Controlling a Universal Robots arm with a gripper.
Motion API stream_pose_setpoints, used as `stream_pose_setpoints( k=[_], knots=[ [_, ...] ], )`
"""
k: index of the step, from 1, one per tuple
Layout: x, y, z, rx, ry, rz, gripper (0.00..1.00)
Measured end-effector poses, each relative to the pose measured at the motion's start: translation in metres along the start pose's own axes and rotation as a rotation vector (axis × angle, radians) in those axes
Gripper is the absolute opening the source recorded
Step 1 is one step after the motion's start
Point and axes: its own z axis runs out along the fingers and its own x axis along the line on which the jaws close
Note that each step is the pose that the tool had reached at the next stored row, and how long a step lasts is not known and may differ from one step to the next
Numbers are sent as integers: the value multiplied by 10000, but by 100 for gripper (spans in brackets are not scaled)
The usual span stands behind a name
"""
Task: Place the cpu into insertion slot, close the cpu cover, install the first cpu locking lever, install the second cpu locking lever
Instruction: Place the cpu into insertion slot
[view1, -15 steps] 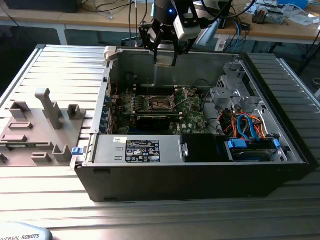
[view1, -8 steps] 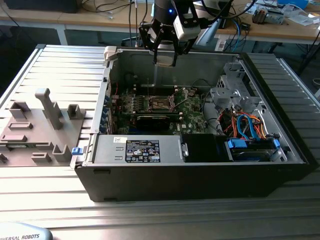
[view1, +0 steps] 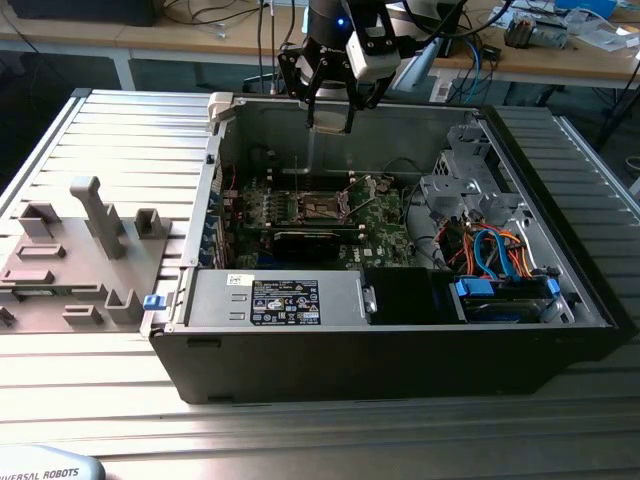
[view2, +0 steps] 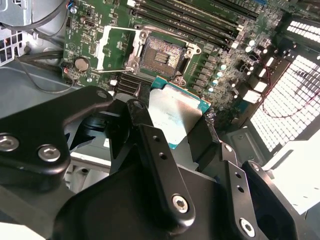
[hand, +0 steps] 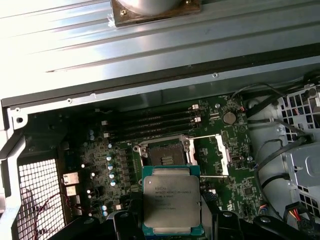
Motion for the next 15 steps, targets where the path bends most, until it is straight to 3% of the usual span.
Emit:
stream_pose_setpoints(
  k=[15],
  knots=[
    [0,0,0,6,-13,179,54]
  ],
)
